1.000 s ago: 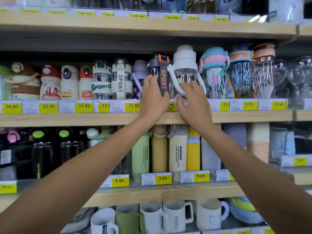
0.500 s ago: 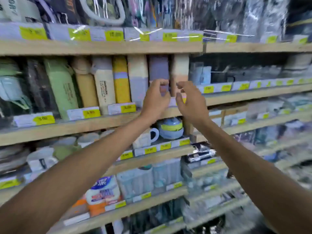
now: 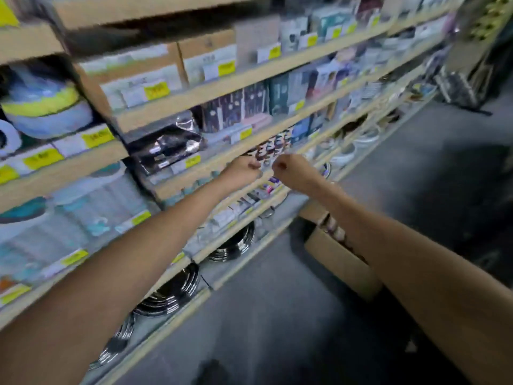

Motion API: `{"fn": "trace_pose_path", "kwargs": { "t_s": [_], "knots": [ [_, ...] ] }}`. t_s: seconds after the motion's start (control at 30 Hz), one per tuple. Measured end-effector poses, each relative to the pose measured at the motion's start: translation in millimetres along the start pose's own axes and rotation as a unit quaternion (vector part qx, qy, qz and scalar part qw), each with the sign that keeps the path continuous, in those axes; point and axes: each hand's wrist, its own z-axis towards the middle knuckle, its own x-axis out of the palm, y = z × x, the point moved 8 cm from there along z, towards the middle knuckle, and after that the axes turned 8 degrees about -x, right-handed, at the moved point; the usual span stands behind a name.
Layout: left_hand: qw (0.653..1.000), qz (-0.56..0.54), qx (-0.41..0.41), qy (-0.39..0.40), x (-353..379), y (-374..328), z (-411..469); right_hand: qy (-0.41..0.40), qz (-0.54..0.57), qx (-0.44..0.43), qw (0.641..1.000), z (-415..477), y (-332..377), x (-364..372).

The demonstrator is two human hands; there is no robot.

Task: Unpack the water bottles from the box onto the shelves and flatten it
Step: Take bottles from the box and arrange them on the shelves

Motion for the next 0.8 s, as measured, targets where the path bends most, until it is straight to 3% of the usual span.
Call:
{"fn": "trace_pose_path", "kwargs": {
  "t_s": [0.13,0.27,0.4,0.57,0.8],
  "knots": [
    [0.997,0.025,-0.003,0.073,93.6,-9.9,54.1,0.052,0.016,0.097,0.994,-15.1,-109.4,21.8],
    [0.986,0.085,0.013,0.144,174.5,-24.7,123.8,0.038,0.074,0.197,0.977,-20.5,-216.8,32.5],
    [0.975,0.072,-0.019,0.207,239.3,-36.9,205.9,0.053,0.13,0.321,0.937,-23.2,-322.8,46.6],
    [0.957,0.041,-0.084,0.273,324.4,-62.0,306.5,-0.002,0.233,0.443,0.866,-10.9,-444.3,55.1],
    [0.935,0.037,-0.155,0.316,428.8,-52.6,383.4,0.006,0.277,0.51,0.814,-12.0,-549.5,101.1]
  ]
}}
